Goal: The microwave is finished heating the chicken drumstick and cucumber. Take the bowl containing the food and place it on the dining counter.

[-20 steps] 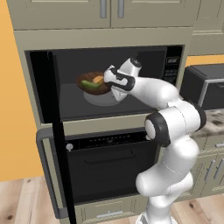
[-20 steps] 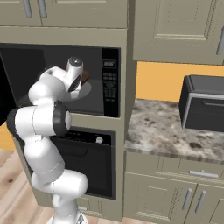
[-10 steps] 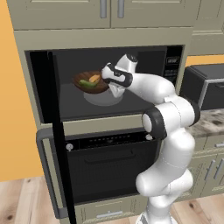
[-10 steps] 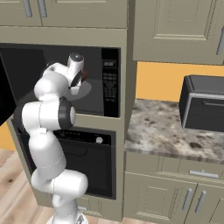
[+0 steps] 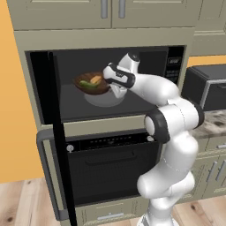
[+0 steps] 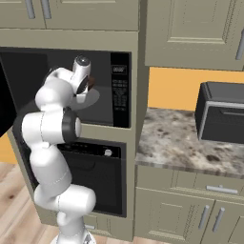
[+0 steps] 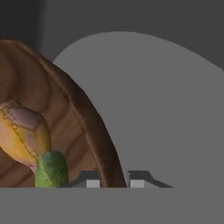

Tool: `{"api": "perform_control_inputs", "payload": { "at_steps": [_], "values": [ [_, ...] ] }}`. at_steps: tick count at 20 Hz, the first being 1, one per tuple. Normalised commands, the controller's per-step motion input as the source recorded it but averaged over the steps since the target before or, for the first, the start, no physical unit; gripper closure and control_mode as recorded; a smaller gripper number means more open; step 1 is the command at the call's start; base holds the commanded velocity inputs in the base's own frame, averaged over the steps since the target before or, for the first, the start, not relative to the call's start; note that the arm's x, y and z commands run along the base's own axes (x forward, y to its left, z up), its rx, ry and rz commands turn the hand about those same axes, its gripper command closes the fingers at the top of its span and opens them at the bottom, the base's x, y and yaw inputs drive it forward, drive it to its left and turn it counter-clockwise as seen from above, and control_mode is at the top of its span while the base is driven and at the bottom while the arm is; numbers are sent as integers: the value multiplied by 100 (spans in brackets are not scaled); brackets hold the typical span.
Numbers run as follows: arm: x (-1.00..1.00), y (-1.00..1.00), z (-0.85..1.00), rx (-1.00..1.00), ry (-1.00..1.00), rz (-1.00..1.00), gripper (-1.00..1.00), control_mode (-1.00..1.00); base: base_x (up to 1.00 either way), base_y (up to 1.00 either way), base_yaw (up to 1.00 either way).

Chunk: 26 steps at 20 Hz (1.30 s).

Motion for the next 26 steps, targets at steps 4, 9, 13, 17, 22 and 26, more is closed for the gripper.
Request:
{"api": "perform_control_inputs", "payload": {
  "at_steps": [4,9,13,17,22,26],
  "values": [
    [-56,-9,0,0,-10,0,100,-100,0,0,0],
    [-79,-27,0,0,-12,-3,100,-100,0,0,0],
    [-97,-31,13,0,-9,-4,100,-100,0,0,0],
    [-100,-28,36,0,-13,-6,100,-100,0,0,0],
    [-100,-17,62,10,-7,-10,100,-100,0,0,0],
    [-100,-20,89,13,0,-11,100,-100,0,0,0]
  ]
}}
